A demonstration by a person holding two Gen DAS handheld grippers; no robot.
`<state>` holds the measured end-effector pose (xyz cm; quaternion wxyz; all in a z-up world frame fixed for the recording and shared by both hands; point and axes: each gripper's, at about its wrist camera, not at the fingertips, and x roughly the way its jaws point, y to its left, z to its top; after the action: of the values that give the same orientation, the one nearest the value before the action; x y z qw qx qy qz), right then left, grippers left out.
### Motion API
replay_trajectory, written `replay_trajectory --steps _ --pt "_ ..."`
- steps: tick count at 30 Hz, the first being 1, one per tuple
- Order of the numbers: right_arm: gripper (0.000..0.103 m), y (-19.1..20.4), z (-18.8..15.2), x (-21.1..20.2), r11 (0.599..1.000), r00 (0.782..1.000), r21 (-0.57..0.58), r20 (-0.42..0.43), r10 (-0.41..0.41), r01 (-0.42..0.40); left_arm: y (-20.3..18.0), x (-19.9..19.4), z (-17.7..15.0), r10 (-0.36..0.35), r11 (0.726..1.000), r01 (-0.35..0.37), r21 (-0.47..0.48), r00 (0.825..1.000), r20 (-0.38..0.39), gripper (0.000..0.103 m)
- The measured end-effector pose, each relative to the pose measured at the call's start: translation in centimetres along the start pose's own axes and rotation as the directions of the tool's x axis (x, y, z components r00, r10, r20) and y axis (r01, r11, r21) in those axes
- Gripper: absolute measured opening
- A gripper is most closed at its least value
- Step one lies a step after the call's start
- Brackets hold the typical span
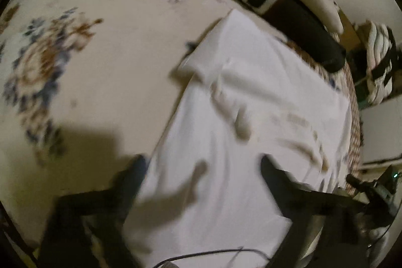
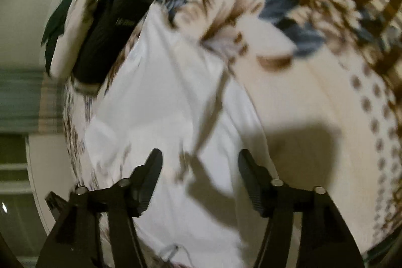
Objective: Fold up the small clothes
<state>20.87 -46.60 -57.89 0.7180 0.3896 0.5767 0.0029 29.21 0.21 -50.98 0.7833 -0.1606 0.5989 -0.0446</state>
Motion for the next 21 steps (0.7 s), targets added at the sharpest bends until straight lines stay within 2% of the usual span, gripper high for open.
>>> replay_trajectory --steps 3,8,14,17,18,20,21 --pt "0.066 -1.4 -3.0 -1.7 0.999 0.999 -0.023 -0.020 -0.043 0.042 1.6 -0.5 -2.5 0.032 0.999 -0.032 0.002 0.999 -0.028 0.096" --pt "0.066 -5.9 -8.3 -3.5 0.994 0.993 0.031 -0.043 -0.107 0.108 5.8 0.1 -6.8 0.033 0.998 -0.037 -0.046 0.996 -0.085 0.096" --pt "0.066 -10.5 -13.3 -2.5 0.987 0.990 0.097 -0.077 -0.117 0.125 8.8 2.3 -10.9 0.013 0.996 -0.027 -0.081 0.986 -0.168 0.095" --pt "0.066 -11.9 -14.8 -1.5 0.987 0.991 0.116 -0.087 -0.099 0.108 8.9 2.8 -12.0 0.010 0.999 -0.018 -0.044 0.985 -0.173 0.095" --pt "0.066 -12.2 -15.2 -1.2 0.987 0.992 0.122 -0.088 -0.095 0.106 8.7 2.7 -12.2 0.011 1.000 -0.015 -0.021 0.986 -0.165 0.090" --pt "0.065 -12.1 -15.8 -0.6 0.987 0.993 0.130 -0.084 -0.080 0.090 8.2 2.5 -12.4 0.007 1.000 -0.005 0.016 0.988 -0.153 0.042" --pt "0.050 -12.1 -16.1 -0.6 0.988 0.995 0.132 -0.071 -0.073 0.082 7.9 2.6 -12.4 0.006 1.000 -0.001 0.028 0.986 -0.165 0.010"
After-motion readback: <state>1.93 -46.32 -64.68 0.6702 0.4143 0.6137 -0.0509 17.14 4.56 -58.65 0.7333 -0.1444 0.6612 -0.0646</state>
